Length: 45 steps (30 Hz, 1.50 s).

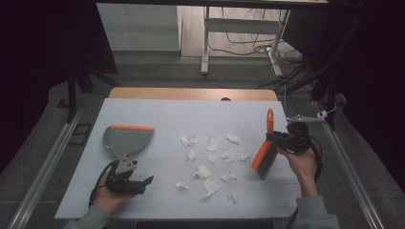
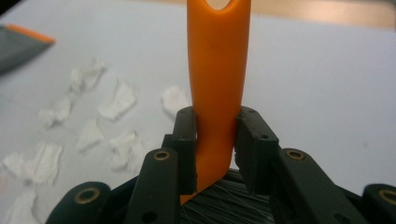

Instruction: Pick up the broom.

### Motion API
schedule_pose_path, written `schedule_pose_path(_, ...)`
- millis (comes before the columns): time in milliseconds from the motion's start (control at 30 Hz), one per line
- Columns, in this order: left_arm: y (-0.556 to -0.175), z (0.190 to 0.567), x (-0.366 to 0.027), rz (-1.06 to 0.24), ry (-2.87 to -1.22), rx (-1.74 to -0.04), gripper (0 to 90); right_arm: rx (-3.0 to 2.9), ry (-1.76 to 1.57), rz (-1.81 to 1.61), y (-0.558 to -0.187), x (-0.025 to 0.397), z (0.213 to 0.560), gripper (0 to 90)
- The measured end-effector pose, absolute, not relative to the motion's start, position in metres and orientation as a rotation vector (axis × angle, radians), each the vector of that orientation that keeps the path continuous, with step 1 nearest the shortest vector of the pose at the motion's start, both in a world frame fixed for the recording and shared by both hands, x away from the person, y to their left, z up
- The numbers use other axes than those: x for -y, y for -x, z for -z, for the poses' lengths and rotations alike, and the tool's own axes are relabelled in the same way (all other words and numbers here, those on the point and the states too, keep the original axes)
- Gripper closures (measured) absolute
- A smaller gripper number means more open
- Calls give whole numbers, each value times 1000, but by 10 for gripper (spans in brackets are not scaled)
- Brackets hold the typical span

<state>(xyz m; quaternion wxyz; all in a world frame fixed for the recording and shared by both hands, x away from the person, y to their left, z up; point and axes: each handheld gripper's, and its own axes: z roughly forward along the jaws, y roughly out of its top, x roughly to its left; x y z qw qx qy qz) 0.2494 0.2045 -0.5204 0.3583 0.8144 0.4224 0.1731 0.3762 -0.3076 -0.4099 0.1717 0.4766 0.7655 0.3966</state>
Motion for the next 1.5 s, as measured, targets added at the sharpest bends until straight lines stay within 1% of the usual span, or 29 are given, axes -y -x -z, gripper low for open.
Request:
schedule_pose_path(200,-250,521,-204,-450,-2100,-1090,172,-2118,-1278,-1245,-371,305,401,713)
schedule_pose_path(333,-252,520,-201,-459,-2101,-1085,173,-2110,-1285,-1299,-370,303,399,713)
schedule_pose_path(533,-256,511,-188,-473,-2096,-1037,173,-2095,-1254,-1397,-367,296,394,713)
schedule_pose_path(733,-263,505,-175,-489,-2089,-1012,174,-2113,-1244,-1440,-367,286,398,713)
schedule_pose_path(1100,-278,488,-139,-493,-2074,-915,181,-2130,-1194,-1509,-364,264,400,713)
schedule_pose_path(1500,-289,474,-91,-435,-2061,-815,198,-2110,-1187,-1560,-360,244,405,712)
